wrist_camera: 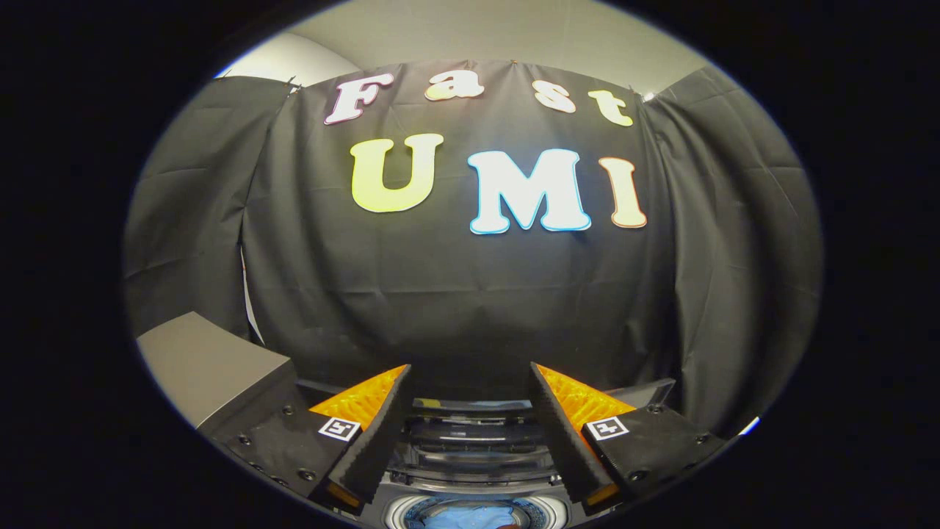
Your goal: Put the clothes into the washing machine and then close the washing machine lid.
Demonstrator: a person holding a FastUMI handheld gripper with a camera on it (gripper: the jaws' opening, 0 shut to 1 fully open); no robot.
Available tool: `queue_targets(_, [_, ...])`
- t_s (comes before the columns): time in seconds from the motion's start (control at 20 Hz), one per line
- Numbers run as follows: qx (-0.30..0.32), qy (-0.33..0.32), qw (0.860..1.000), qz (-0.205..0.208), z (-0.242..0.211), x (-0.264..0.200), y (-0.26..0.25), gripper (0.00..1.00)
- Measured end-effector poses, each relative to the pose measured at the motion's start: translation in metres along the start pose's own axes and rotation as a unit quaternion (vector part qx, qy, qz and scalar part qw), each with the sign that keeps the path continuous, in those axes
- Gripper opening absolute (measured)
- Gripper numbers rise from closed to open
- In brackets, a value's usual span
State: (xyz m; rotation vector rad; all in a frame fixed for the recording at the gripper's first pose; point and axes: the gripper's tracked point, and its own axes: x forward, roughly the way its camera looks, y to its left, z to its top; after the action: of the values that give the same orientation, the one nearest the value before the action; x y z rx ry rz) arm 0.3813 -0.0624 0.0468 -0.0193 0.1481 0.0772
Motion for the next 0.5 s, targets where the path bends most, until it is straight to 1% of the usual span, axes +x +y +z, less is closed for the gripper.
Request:
queue_targets(0.15, [-0.002, 0.001, 1.0, -0.002, 0.0, 0.017, 0.0, 0.96])
queue_targets(0.3, [0.001, 0.005, 1.0, -0.018, -0.004, 0.031, -0.006, 0.96])
queue_targets(0.5, [0.004, 0.02, 1.0, -0.024, -0.017, 0.041, -0.007, 0.96])
